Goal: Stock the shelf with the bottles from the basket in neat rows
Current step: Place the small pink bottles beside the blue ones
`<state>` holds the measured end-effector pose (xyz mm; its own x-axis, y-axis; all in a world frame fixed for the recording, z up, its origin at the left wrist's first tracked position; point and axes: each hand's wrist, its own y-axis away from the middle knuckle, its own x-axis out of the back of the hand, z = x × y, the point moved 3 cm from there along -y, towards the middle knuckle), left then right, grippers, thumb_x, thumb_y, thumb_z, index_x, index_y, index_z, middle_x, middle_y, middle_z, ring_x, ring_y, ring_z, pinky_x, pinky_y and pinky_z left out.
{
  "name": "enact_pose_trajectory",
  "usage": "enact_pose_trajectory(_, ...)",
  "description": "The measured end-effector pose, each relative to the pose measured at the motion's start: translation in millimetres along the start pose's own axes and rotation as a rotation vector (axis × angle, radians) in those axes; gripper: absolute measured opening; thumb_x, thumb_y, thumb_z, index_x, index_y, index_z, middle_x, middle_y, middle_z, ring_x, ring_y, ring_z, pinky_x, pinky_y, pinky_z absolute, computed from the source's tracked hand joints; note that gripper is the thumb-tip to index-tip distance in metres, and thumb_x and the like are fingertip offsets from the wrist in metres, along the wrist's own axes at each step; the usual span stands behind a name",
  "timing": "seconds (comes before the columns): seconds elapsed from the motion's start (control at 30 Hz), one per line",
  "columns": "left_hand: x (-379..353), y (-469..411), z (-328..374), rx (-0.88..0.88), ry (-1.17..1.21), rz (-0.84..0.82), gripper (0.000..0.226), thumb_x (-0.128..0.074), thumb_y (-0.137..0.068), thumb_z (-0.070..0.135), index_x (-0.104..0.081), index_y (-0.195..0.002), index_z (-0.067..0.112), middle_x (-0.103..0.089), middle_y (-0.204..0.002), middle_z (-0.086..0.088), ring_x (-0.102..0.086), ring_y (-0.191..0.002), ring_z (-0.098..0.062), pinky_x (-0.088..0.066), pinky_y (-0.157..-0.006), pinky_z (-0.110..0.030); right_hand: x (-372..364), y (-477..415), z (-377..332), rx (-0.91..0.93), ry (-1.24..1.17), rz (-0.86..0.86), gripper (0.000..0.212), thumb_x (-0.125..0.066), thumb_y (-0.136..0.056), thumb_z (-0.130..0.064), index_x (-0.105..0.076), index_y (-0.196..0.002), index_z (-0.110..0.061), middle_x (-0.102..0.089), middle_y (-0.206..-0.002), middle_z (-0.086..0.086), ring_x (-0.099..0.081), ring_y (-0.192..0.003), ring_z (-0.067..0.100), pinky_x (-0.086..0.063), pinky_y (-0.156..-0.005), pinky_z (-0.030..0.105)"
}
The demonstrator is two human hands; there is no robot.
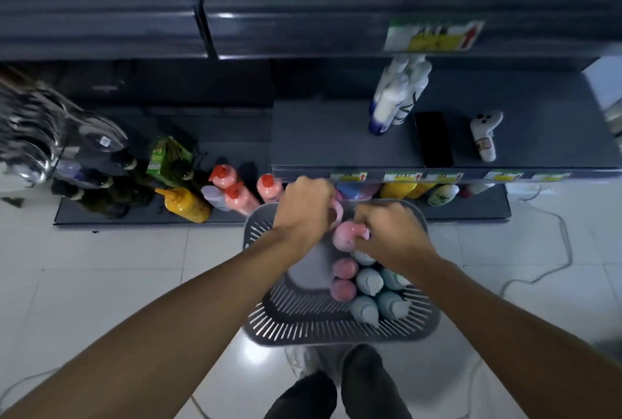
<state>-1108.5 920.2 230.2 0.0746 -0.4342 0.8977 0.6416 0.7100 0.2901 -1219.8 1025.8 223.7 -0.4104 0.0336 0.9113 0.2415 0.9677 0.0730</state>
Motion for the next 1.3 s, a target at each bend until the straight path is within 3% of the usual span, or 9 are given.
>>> enact_pose_trajectory(0.13,46,10,20,-0.022,0.029,0.02,0.022,-0.062,-0.085,0.02,-0.077,-0.1,0.022,-0.072,-0.1,-0.012,-0.065,-0.096,-0.037,-0.054,-0.079,-0.037,48,-1,-6,-0.05,0.025,-0.133,0.024,-0.064,-0.068,-0.035,-0.066,-0.087,-0.022,-0.071,-0.087,0.002,-0.066,-0.086,0.03,-0.054,-0.075,0.039)
enact_pose_trajectory(0.3,104,22,54,-0.065,0.081,0.055,0.016,-0.066,-0.08,0.018,-0.079,-0.088,0.021,-0.07,-0.091,-0.01,-0.067,-0.085,-0.034,-0.061,-0.078,-0.04,111,3,-10,-0.027,0.004,-0.056,0.012,-0.066,-0.069,-0.029,-0.064,-0.078,-0.022,-0.066,-0.07,-0.008,-0.065,-0.077,0.024,-0.052,-0.066,0.034)
enact_pose_trajectory(0.47,150,30,86,-0.154,0.038,0.086,0.017,-0.069,-0.079,0.018,-0.081,-0.092,0.019,-0.072,-0.092,-0.01,-0.07,-0.082,-0.032,-0.062,-0.077,-0.04,176,8,-19,0.045,0.1,-0.008,0.018,-0.073,-0.064,-0.027,-0.056,-0.072,-0.029,-0.055,-0.063,-0.013,-0.057,-0.073,0.019,-0.03,-0.054,0.026)
enact_pose_trajectory(0.67,195,42,124,-0.236,0.026,0.119,0.011,-0.079,-0.077,0.017,-0.081,-0.088,0.017,-0.074,-0.089,-0.008,-0.071,-0.082,-0.027,-0.061,-0.077,-0.039,250,23,-29,0.011,0.031,0.064,0.019,-0.08,-0.061,-0.021,-0.065,-0.072,-0.02,-0.062,-0.068,-0.012,-0.064,-0.075,0.019,-0.054,-0.068,0.036)
enact_pose_trajectory(0.9,243,58,168,-0.345,-0.034,0.171,0.016,-0.08,-0.076,0.02,-0.081,-0.092,0.019,-0.074,-0.097,-0.009,-0.07,-0.088,-0.026,-0.06,-0.08,-0.041,309,40,-24,0.01,0.056,0.226,0.017,-0.077,-0.057,-0.021,-0.064,-0.067,-0.021,-0.066,-0.063,-0.009,-0.062,-0.063,0.015,-0.055,-0.061,0.037)
enact_pose_trajectory(1.07,272,64,195,-0.389,-0.034,0.218,0.017,-0.081,-0.077,0.024,-0.082,-0.094,0.019,-0.075,-0.097,-0.006,-0.07,-0.091,-0.022,-0.06,-0.081,-0.039,351,46,-17,-0.064,0.099,0.207,0.021,-0.077,-0.058,-0.032,-0.061,-0.071,-0.025,-0.065,-0.065,-0.012,-0.061,-0.065,0.003,-0.056,-0.063,0.034)
enact_pose_trajectory(1.3,300,67,227,-0.48,-0.037,0.268,0.015,-0.083,-0.077,0.022,-0.082,-0.091,0.017,-0.077,-0.087,0.001,-0.071,-0.085,-0.015,-0.06,-0.077,-0.033,398,59,-13,-0.089,0.126,0.242,0.019,-0.076,-0.057,-0.028,-0.062,-0.07,-0.025,-0.064,-0.066,-0.014,-0.061,-0.068,0.003,-0.056,-0.064,0.033)
